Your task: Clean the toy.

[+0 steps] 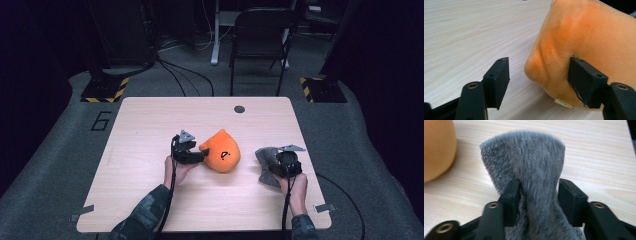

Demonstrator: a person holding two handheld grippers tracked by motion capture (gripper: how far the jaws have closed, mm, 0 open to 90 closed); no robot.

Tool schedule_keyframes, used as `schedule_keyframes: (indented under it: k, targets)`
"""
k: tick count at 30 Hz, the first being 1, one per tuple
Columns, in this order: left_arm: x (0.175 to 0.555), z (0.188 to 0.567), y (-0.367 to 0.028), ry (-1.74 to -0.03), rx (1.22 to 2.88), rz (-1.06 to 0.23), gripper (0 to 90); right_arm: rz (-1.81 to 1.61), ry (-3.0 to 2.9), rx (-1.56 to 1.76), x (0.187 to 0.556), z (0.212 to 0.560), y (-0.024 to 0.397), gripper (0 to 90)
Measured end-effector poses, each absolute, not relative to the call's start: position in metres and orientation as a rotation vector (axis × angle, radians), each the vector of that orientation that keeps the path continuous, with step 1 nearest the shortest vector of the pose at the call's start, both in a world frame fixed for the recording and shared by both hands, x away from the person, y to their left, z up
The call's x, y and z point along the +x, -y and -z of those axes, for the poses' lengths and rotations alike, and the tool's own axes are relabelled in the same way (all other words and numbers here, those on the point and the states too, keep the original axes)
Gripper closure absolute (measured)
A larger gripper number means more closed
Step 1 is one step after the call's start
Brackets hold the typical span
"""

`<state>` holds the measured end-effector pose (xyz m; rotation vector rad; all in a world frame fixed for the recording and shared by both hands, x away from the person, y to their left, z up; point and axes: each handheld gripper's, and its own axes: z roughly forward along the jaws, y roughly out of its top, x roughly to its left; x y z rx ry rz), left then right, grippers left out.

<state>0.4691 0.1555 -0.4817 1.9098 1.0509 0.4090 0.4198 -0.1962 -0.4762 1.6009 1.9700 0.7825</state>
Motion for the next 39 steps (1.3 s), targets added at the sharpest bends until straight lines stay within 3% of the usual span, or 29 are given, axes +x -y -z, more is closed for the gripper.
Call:
schedule_keyframes:
  k: [5,10,18,27,39]
  targets:
    - [0.469,0.479,-0.158,-1.054,1.897,-0.429,26.0,-0.769,-1.977,1.613,0.423,0.481,0.197,38.4]
    - [0.466,0.472,-0.162,-1.028,1.899,-0.459,18.5,-0.795,-1.957,1.603,0.419,0.474,0.205,18.5]
    - [0.451,0.459,-0.179,-1.009,1.868,-0.474,9.1,-0.857,-1.988,1.579,0.401,0.468,0.221,2.1]
    - [0.423,0.469,-0.218,-1.044,1.891,-0.536,3.1,-0.892,-2.003,1.514,0.367,0.481,0.247,0.0]
    - [0.391,0.514,-0.287,-1.182,2.035,-0.529,2.0,-0.856,-2.037,1.500,0.346,0.515,0.273,0.0]
